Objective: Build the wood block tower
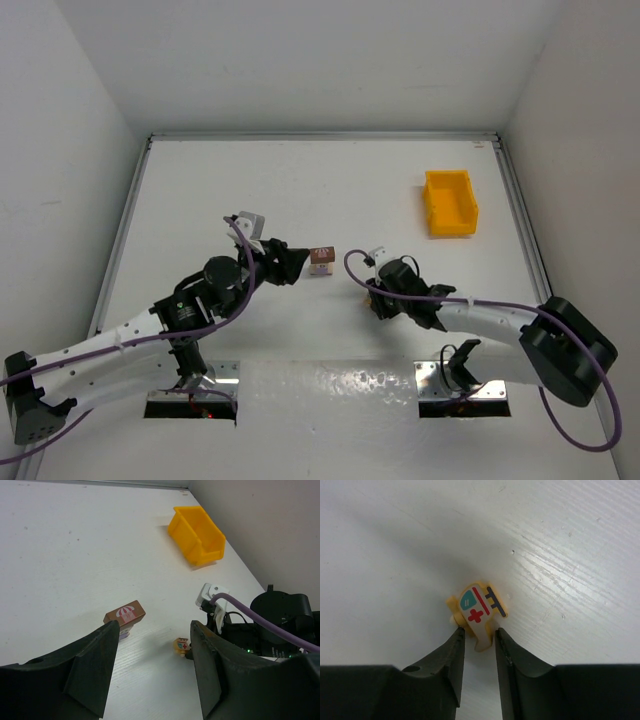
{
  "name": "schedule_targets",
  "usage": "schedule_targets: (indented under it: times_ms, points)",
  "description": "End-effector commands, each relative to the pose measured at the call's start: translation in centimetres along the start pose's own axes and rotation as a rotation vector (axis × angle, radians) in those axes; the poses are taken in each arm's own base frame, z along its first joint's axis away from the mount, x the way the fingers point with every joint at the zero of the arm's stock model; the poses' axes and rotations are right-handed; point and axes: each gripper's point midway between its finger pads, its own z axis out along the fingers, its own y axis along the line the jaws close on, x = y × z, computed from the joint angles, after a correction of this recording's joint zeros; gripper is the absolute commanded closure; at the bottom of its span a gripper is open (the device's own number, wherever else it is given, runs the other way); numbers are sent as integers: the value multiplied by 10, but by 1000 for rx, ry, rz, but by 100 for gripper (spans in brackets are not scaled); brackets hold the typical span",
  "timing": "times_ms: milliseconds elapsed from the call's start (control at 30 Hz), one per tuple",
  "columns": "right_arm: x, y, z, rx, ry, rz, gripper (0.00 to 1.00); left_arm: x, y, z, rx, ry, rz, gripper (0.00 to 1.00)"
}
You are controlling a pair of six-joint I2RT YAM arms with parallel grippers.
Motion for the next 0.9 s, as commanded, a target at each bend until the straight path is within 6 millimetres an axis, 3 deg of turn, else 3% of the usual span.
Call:
schedule_targets:
  times_ms: [0,200,300,433,500,533,567,733,867]
  points:
    - [7,-1,3,2,35,-27,73,-15,-6,0,20,-45,-19,44]
    - [5,11,-1,-57,32,-6,88,-16,-7,-1,24,-43,-27,45]
    - [0,23,-13,-118,35,26,90,-17,-9,-3,39,-36,-20,45]
    - [-17,52,-38,-263,22,98,91,-19,-29,-13,180,-49,10,45]
    - [-27,74,-55,-384,11,141,92,-18,-43,-20,275,-56,24,45]
    - [-42,88,-68,-462,-15,161,92,-19,-52,-24,337,-66,30,46]
    - [-44,89,-70,-464,-19,172,92,-16,-51,-23,335,-60,32,46]
    - [-81,127,-110,-722,-63,224,94,-21,-74,-33,468,-72,40,47]
    - [-108,136,-136,-827,-101,265,94,-20,-82,-38,517,-61,38,47]
